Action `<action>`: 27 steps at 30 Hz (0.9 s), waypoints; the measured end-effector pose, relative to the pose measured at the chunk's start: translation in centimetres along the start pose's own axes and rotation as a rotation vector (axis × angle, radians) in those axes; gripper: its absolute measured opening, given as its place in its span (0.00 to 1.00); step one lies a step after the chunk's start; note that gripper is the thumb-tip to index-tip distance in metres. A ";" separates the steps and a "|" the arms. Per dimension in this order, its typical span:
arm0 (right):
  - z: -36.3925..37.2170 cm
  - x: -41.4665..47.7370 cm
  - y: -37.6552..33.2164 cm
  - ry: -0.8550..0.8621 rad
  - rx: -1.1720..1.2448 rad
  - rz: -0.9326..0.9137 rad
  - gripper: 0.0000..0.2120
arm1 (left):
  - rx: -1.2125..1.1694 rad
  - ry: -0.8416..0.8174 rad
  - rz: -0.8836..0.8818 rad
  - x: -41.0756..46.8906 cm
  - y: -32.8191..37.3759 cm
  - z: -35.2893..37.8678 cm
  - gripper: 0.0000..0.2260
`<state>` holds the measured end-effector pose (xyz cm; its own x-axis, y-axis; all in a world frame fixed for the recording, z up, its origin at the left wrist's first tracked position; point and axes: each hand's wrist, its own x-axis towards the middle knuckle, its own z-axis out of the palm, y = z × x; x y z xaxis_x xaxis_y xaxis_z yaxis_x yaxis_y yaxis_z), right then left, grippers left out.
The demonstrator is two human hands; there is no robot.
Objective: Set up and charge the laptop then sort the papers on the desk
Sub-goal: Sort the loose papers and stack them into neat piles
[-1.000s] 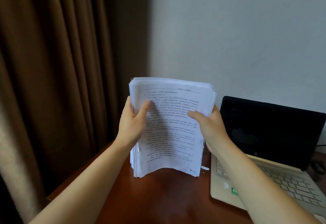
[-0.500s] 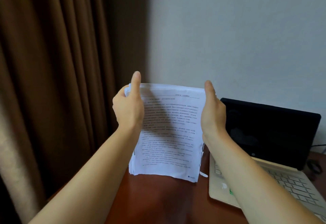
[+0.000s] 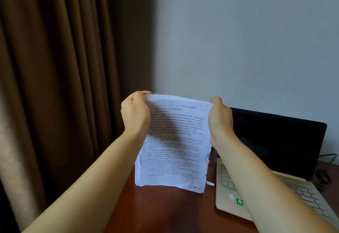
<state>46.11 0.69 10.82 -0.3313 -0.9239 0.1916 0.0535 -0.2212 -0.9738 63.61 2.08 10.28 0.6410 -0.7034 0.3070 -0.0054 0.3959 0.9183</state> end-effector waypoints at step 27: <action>0.1 0.3 13.5 -0.295 0.020 -0.025 0.06 | 0.169 -0.375 0.075 -1.0 -14.0 -4.5 0.13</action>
<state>46.85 -2.56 -2.21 -0.0444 -0.9683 0.2456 0.0685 -0.2482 -0.9663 66.48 -0.16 -4.02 0.3102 -0.8550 0.4156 -0.1875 0.3736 0.9084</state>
